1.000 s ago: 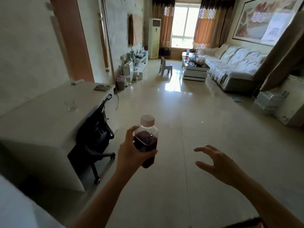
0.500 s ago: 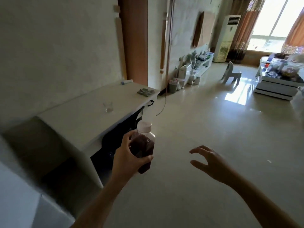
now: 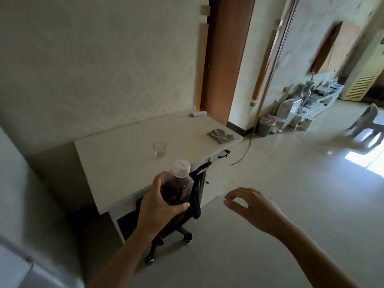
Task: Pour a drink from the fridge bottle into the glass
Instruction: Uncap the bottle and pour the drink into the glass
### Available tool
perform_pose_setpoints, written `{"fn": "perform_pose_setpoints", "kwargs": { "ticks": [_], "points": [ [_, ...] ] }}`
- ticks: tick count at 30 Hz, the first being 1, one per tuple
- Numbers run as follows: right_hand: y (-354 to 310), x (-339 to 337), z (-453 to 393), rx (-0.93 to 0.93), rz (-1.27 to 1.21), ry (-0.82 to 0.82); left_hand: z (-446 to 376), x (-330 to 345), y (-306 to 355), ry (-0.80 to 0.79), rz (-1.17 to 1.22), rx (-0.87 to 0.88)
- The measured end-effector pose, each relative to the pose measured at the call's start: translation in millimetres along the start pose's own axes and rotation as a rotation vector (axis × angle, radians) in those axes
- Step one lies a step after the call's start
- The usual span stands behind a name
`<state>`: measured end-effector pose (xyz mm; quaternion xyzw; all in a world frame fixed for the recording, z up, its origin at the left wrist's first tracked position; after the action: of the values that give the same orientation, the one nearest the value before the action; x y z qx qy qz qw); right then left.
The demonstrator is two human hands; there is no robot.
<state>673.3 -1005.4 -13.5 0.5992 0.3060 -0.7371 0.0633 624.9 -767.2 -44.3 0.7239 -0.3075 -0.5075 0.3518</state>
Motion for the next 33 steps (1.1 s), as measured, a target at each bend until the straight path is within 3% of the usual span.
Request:
{"fn": "perform_pose_setpoints", "kwargs": {
  "ticks": [8,18,27,33],
  "points": [
    [28.1,-60.3,-133.0,-0.105,-0.056,0.01,-117.5,30.0,-8.7,0.026,-0.05,-0.023],
    [20.6,-62.2,-328.4,-0.451,-0.068,-0.217,-220.1,41.0,-64.1,0.239,-0.165,-0.197],
    [-54.1,-44.3,-440.4,-0.735,0.036,-0.312,-270.9,18.6,-112.6,0.356,-0.255,-0.383],
    [-108.5,-26.6,-499.8,-0.773,0.142,-0.185,-308.5,-14.5,-157.4,0.359,-0.298,-0.446]
  ]
}}
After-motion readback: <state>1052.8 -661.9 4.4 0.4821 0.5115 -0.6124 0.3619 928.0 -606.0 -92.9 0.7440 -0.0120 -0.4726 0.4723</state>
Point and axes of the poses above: each hand's wrist, its own z-axis away from the middle knuckle, its own x-axis out of the palm, y = z × x, the point moved 6 cm from there along -z, towards the middle knuckle, and after that the axes turned 6 degrees about -y, right-handed, at the moved point
